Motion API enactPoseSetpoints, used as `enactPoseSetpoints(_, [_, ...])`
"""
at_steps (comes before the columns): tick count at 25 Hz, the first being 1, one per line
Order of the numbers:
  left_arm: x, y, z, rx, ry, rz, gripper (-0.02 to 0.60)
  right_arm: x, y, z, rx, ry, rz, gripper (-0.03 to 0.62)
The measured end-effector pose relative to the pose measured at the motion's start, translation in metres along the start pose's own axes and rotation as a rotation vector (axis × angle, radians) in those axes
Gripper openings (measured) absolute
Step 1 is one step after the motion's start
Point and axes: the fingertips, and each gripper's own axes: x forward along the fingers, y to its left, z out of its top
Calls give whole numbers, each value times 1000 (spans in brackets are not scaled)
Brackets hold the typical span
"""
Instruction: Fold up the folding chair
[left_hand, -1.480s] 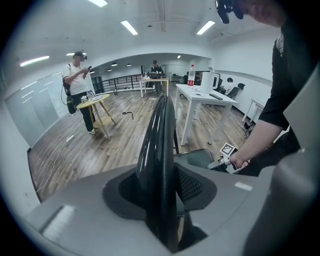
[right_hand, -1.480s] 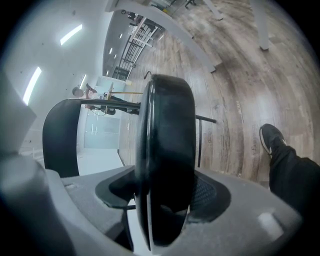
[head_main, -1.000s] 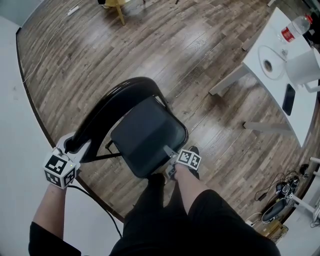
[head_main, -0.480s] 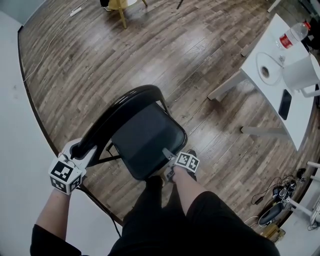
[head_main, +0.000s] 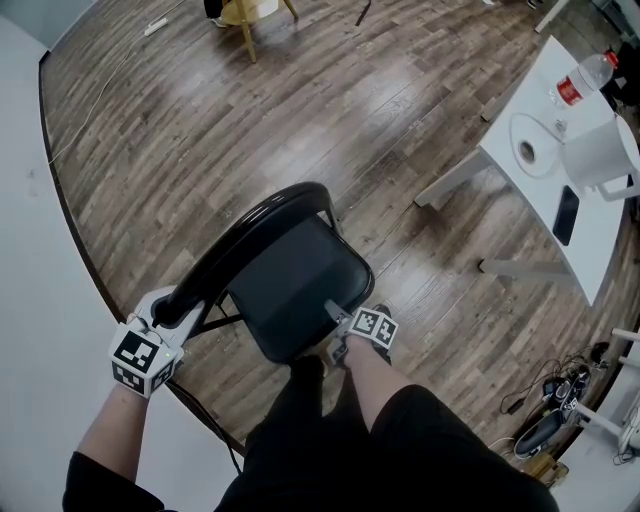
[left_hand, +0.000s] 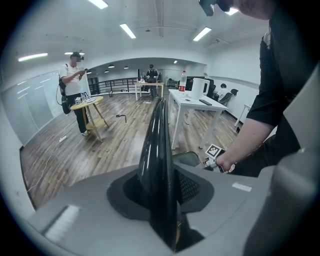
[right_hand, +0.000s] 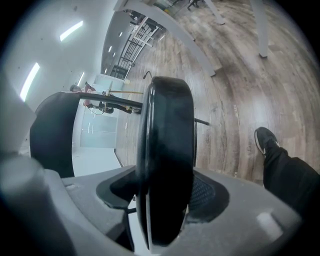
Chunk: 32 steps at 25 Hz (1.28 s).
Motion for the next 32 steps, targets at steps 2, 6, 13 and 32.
enactPoseSetpoints(2, [0,-4,0,1,0,-4,104,-1,1,0,0,0,-2,265])
enactPoseSetpoints(6, [-1,-12,3,4,4,-13,100,-2,3,0,1,2,-8,264])
enactPoseSetpoints(13, [-2,-23,0,23,2,-17,92,-5,7,0,-1,7,-12,262])
enactPoseSetpoints(32, [-2,-66,-5,43,36,-44,69,-13,10,-1,1,22,-37,256])
